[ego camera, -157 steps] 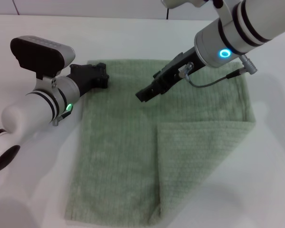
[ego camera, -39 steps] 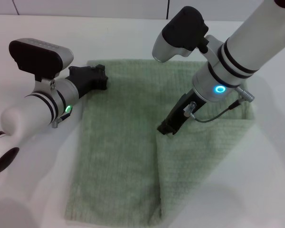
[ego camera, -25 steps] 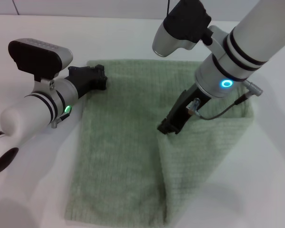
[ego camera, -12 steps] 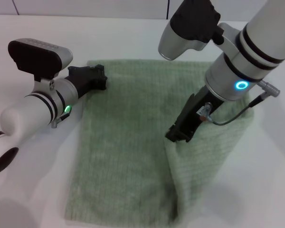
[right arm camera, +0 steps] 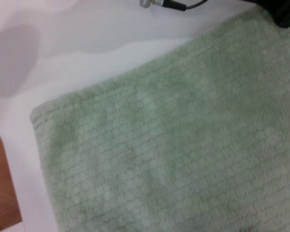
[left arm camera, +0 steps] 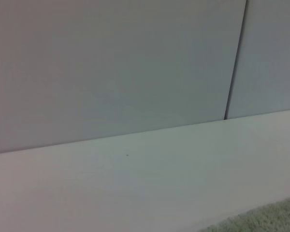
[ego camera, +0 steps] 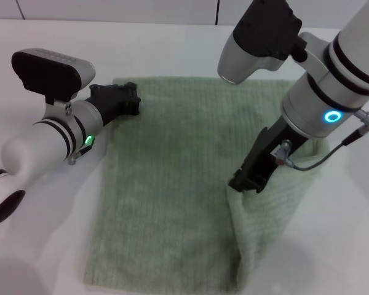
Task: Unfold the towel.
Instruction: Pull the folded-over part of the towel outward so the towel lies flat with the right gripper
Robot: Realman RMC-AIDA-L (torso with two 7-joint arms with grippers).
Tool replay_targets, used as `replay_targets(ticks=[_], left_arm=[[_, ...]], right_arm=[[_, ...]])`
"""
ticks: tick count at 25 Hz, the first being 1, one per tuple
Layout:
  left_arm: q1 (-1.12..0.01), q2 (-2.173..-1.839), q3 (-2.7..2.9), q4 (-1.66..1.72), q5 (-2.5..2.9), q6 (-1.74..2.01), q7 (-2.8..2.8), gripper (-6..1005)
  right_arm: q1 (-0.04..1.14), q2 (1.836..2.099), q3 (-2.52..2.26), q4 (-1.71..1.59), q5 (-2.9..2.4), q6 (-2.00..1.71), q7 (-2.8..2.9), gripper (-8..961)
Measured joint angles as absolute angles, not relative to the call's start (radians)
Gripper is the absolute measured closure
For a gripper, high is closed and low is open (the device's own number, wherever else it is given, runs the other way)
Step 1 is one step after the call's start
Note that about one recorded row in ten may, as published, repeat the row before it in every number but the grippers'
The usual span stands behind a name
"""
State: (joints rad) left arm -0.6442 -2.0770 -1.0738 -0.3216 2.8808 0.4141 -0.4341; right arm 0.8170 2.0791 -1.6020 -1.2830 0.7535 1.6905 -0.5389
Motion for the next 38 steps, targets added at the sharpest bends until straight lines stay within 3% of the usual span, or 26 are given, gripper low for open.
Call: replay_targets(ticks=[17,38], left_arm=[[-0.643,-2.077,-1.076,-0.324,2.881,0.416,-0.434,1001],[-0.641,-2.074,-1.085,-0.334,2.881,0.416,-0.434,1001]], right_arm=[[0.736,2.079,-1.663,-1.466,0.718,1.851,-0.372,920],[0.731,2.063,-1.745,-1.381,0.623,1.879,-0.406,916]])
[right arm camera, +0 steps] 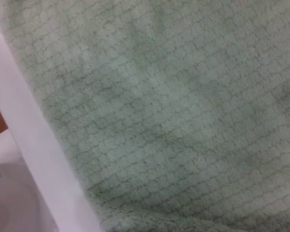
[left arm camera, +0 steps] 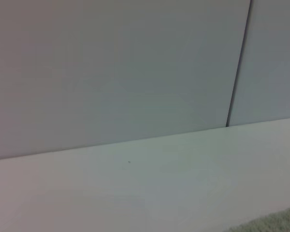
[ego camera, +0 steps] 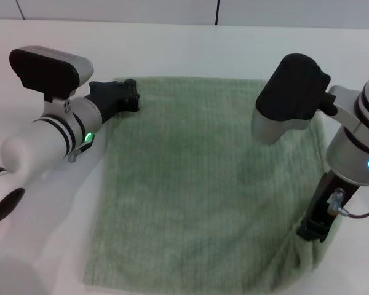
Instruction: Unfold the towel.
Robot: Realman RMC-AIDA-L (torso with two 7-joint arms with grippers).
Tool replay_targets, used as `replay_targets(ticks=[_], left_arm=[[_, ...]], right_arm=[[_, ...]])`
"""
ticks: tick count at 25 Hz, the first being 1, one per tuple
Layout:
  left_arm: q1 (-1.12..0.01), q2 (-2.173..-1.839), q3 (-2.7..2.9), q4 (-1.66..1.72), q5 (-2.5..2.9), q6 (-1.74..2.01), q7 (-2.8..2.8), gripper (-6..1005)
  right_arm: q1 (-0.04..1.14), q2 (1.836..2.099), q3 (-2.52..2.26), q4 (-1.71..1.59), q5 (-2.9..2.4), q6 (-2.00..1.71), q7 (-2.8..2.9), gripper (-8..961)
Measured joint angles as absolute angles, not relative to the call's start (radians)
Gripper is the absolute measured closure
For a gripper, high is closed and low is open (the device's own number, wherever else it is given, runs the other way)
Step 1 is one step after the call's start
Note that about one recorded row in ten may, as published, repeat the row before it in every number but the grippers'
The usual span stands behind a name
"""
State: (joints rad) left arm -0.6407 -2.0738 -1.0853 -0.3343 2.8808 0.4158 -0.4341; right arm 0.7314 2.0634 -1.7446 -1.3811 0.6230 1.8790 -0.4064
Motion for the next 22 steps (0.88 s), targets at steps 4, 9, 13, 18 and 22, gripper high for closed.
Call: replay_targets(ticks=[4,9,13,18,22], left_arm=[[-0.642,-2.074,-1.085,-0.334,2.881,0.416,-0.434,1000],[-0.644,-2.074,-1.085,-0.335,2.881,0.418,-0.434,1001],[-0.644,-2.074,-1.084,-0.335,2.881,0.421,-0.434,1000],[-0.641,-2.074,-1.084,-0.336,2.881,0.428,-0.434,999],[-0.640,-2.074,-1.084,-0.336,2.881,0.429,-0.434,998]], right_arm=[[0.743,2.069,-1.785,-1.384,0.653,1.879,-0.413,880],[0.756,2.068,-1.777,-1.423,0.678,1.878,-0.414,736],[0.760,2.069,-1.752,-1.454,0.651,1.872,-0.415,713],[0.751,2.073,-1.720,-1.516,0.617,1.805,-0.424,685],[0.727,2.076,-1.703,-1.575,0.556,1.724,-0.427,679]])
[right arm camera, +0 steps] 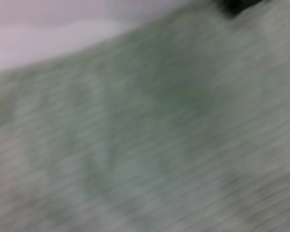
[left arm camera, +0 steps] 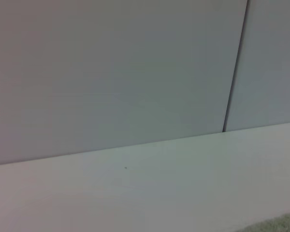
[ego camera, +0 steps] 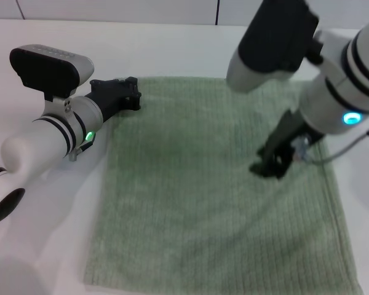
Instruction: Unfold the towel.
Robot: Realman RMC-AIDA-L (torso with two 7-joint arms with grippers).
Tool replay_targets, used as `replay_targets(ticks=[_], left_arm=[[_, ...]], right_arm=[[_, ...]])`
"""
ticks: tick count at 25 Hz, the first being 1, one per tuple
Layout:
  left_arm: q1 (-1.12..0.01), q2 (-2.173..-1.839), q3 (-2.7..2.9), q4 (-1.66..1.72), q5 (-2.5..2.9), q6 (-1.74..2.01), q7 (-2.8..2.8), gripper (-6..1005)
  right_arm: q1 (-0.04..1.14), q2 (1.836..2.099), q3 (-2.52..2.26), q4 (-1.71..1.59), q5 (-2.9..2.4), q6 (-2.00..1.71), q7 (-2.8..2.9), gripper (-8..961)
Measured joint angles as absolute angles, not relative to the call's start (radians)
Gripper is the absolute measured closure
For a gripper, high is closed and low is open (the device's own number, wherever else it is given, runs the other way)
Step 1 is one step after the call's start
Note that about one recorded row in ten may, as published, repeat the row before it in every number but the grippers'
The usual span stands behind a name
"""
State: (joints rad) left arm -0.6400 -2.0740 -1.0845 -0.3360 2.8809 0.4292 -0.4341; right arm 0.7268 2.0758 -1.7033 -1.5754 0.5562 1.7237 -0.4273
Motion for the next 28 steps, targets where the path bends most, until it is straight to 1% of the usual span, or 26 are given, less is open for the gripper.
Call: replay_targets(ticks=[5,7,8,9,11,12,13,14,15,16,17,18,20,21,23,25,26,27,28], left_arm=[[-0.639,-2.074,-1.084,-0.335,2.881,0.430,-0.434,996],[-0.638,-2.074,-1.084,-0.330,2.881,0.430,-0.434,995],[-0.638,-2.074,-1.084,-0.330,2.881,0.430,-0.434,995],[-0.638,-2.074,-1.084,-0.328,2.881,0.428,-0.434,995],[-0.638,-2.074,-1.084,-0.327,2.881,0.427,-0.434,994],[-0.637,-2.074,-1.084,-0.327,2.881,0.426,-0.434,994],[-0.637,-2.074,-1.084,-0.327,2.881,0.426,-0.434,993],[-0.636,-2.074,-1.084,-0.327,2.881,0.425,-0.434,993],[-0.635,-2.074,-1.084,-0.326,2.881,0.425,-0.434,993],[-0.635,-2.074,-1.084,-0.326,2.881,0.425,-0.434,992],[-0.635,-2.074,-1.083,-0.326,2.881,0.425,-0.434,992],[-0.635,-2.074,-1.083,-0.326,2.881,0.425,-0.434,992],[-0.635,-2.074,-1.081,-0.325,2.881,0.424,-0.434,991],[-0.635,-2.074,-1.081,-0.325,2.881,0.424,-0.434,991],[-0.634,-2.074,-1.082,-0.323,2.881,0.424,-0.434,990],[-0.633,-2.074,-1.083,-0.322,2.881,0.424,-0.434,990],[-0.633,-2.074,-1.083,-0.322,2.881,0.424,-0.434,989],[-0.632,-2.074,-1.084,-0.319,2.881,0.423,-0.434,989],[-0.632,-2.074,-1.084,-0.319,2.881,0.423,-0.434,989]], right_arm=[[0.669,2.081,-1.680,-1.653,0.466,1.564,-0.430,680],[0.619,2.081,-1.676,-1.709,0.421,1.441,-0.432,680],[0.619,2.081,-1.676,-1.709,0.421,1.441,-0.432,680],[0.580,2.082,-1.676,-1.745,0.398,1.350,-0.432,679],[0.556,2.082,-1.675,-1.762,0.392,1.306,-0.433,679],[0.508,2.085,-1.669,-1.794,0.389,1.207,-0.441,679],[0.508,2.085,-1.669,-1.794,0.389,1.207,-0.441,679],[0.461,2.087,-1.667,-1.813,0.392,1.102,-0.457,679],[0.438,2.088,-1.669,-1.816,0.395,1.052,-0.464,679],[0.438,2.088,-1.669,-1.816,0.395,1.052,-0.464,679],[0.387,2.089,-1.685,-1.813,0.401,0.914,-0.478,679],[0.387,2.089,-1.685,-1.813,0.401,0.914,-0.478,679],[0.319,2.089,-1.718,-1.792,0.402,0.720,-0.491,679],[0.319,2.089,-1.718,-1.792,0.402,0.720,-0.491,679],[0.267,2.089,-1.744,-1.748,0.403,0.526,-0.492,679],[0.242,2.089,-1.765,-1.705,0.409,0.402,-0.489,680],[0.242,2.089,-1.765,-1.705,0.409,0.402,-0.489,680],[0.225,2.088,-1.789,-1.664,0.414,0.283,-0.490,680],[0.225,2.088,-1.789,-1.664,0.414,0.283,-0.490,680]])
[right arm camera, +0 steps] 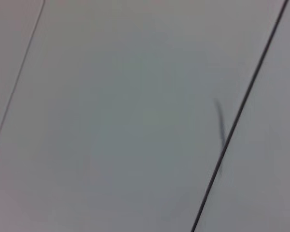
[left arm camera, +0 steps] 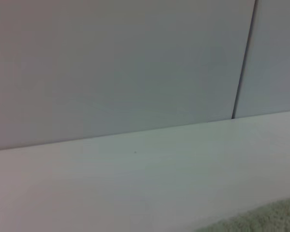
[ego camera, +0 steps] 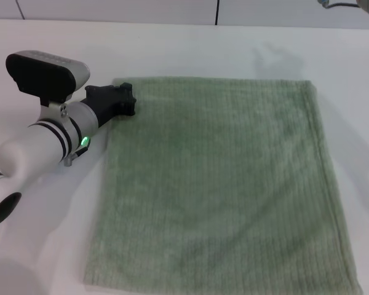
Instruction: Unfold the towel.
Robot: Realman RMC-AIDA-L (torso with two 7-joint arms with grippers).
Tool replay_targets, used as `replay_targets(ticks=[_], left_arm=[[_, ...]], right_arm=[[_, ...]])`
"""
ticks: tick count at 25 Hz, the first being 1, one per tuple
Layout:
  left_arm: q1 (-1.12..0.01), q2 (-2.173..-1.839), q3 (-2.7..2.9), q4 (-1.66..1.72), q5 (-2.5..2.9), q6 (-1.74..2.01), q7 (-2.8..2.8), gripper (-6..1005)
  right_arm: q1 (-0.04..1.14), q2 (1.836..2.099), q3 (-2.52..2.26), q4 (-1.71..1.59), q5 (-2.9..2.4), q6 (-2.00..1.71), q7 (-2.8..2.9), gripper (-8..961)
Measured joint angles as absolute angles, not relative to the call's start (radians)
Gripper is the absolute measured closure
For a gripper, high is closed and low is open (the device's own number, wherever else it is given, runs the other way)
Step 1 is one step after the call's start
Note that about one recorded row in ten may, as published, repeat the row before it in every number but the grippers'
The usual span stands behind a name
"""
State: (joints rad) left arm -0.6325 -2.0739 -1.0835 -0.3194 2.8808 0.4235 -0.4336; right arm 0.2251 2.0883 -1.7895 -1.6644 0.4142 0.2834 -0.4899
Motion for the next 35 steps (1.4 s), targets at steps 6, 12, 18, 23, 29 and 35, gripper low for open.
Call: replay_targets(ticks=[6,12,18,23,29,35], left_arm=[[-0.627,-2.073,-1.083,-0.310,2.881,0.423,-0.434,987],[-0.620,-2.071,-1.086,-0.310,2.881,0.428,-0.434,985],[-0.609,-2.070,-1.127,-0.316,2.881,0.445,-0.434,983],[-0.537,-2.063,-1.177,-0.322,2.881,0.645,-0.438,949],[-0.462,-2.059,-1.245,-0.311,2.882,0.897,-0.467,851],[-0.391,-2.059,-1.404,-0.297,2.883,1.039,-0.443,687]], right_arm=[[0.175,2.086,-1.901,-1.538,0.408,-0.126,-0.491,680],[0.171,2.083,-1.977,-1.392,0.372,-0.422,-0.484,673],[0.169,2.083,-1.953,-1.321,0.376,-0.521,-0.382,490],[0.149,2.087,-1.955,-1.189,0.377,-0.729,-0.363,306],[0.156,2.085,-1.946,-0.979,0.493,-0.919,-0.352,242],[0.186,2.082,-1.946,-0.782,0.611,-1.138,-0.350,214]])
